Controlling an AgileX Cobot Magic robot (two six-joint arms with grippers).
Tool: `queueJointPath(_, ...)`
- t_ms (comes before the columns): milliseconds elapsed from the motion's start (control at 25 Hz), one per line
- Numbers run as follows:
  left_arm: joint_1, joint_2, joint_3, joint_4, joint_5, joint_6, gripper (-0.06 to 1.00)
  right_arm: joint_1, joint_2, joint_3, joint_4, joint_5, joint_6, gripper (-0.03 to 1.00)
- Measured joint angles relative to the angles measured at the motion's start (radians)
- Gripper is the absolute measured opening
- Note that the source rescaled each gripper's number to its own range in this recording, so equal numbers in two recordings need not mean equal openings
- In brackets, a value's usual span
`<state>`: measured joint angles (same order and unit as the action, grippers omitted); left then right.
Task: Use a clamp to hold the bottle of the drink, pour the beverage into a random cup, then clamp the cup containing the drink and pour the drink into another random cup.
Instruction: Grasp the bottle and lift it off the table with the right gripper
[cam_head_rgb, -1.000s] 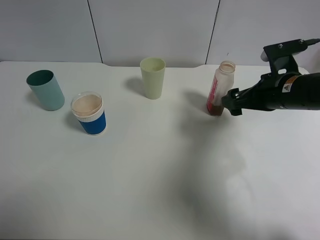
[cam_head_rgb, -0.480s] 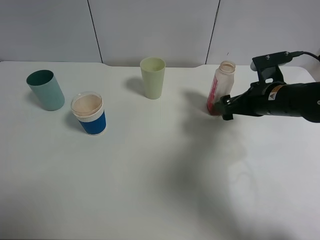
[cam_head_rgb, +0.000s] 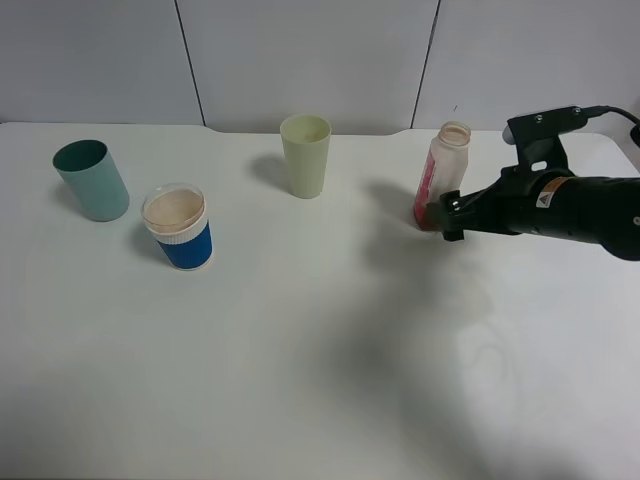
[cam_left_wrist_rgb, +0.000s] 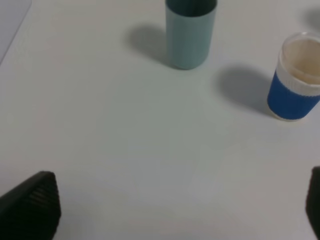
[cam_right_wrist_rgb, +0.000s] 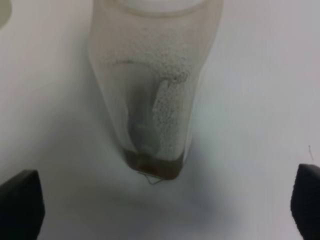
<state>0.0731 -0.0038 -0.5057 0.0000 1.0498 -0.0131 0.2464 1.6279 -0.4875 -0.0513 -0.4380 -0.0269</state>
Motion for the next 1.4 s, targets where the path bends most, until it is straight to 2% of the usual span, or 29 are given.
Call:
queueJointPath(160, 0.000, 0.000, 0.000, 0.000, 0.000, 0.000, 1.00, 0.000, -0.001, 0.076, 0.014, -0.154, 0.000, 1.00)
queueJointPath(280, 0.000, 0.000, 0.000, 0.000, 0.000, 0.000, 1.00, 0.000, -0.001, 0.124, 0.051, -0.232, 0.000, 1.00)
queueJointPath(440, 0.000, 0.000, 0.000, 0.000, 0.000, 0.000, 1.00, 0.000, 0.031, 0.139, 0.088, -0.289, 0.000, 1.00)
queueJointPath(760, 0.000, 0.000, 0.000, 0.000, 0.000, 0.000, 1.00, 0.000, 0.194, 0.140, 0.096, -0.446, 0.000, 1.00)
queueJointPath(1400, 0.000, 0.000, 0.000, 0.000, 0.000, 0.000, 1.00, 0.000, 0.273, 0.140, 0.139, -0.649, -0.076, 1.00)
